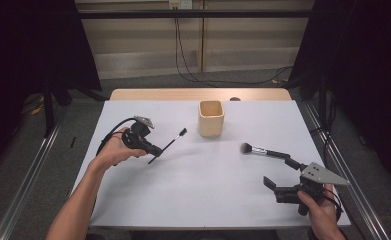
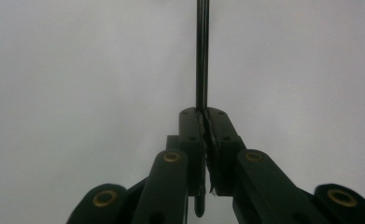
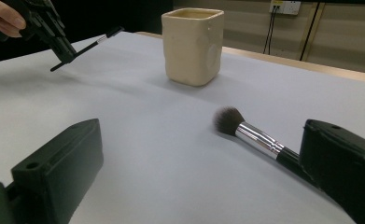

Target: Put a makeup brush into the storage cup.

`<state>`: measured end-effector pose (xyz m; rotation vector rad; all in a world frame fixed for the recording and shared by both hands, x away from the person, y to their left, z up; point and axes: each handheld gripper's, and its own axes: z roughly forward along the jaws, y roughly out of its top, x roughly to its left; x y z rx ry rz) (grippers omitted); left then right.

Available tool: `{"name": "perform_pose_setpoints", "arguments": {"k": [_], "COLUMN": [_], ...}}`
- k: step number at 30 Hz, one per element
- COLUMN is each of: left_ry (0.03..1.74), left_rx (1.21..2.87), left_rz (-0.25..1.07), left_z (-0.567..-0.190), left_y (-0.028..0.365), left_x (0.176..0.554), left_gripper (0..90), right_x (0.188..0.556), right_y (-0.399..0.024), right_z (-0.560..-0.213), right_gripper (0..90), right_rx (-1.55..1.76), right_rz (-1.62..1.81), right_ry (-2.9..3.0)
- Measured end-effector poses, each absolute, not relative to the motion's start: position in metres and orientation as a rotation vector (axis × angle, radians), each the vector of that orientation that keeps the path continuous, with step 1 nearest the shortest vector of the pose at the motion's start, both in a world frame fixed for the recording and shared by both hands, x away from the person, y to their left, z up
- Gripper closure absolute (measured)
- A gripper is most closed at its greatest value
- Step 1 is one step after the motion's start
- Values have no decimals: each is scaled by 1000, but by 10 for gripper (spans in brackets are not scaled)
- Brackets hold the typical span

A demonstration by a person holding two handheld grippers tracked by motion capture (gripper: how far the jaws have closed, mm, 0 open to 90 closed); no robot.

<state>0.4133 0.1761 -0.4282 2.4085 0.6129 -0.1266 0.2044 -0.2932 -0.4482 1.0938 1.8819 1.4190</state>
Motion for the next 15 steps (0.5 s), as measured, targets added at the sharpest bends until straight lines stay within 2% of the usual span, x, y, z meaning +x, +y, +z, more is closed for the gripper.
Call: {"name": "perform_pose_setpoints", "arguments": {"k": [11, 14, 15], "left_ry": [603, 598, 603], "left_rx": [2241, 2202, 2189], "left_rz": [-90, -49, 3], "left_z": [-416, -415, -415], "left_y": [178, 178, 178], "left_x": [401, 397, 395], "left_gripper": [858, 858, 858], "right_x": [205, 204, 204], "right_y": [-292, -292, -292], "right_z": [-448, -448, -448], "right_gripper": [0, 0, 0], "right_rx": [1092, 1094, 1094], "right_rz": [1418, 1421, 1421], "right_ry": [1885, 1883, 1883]}}
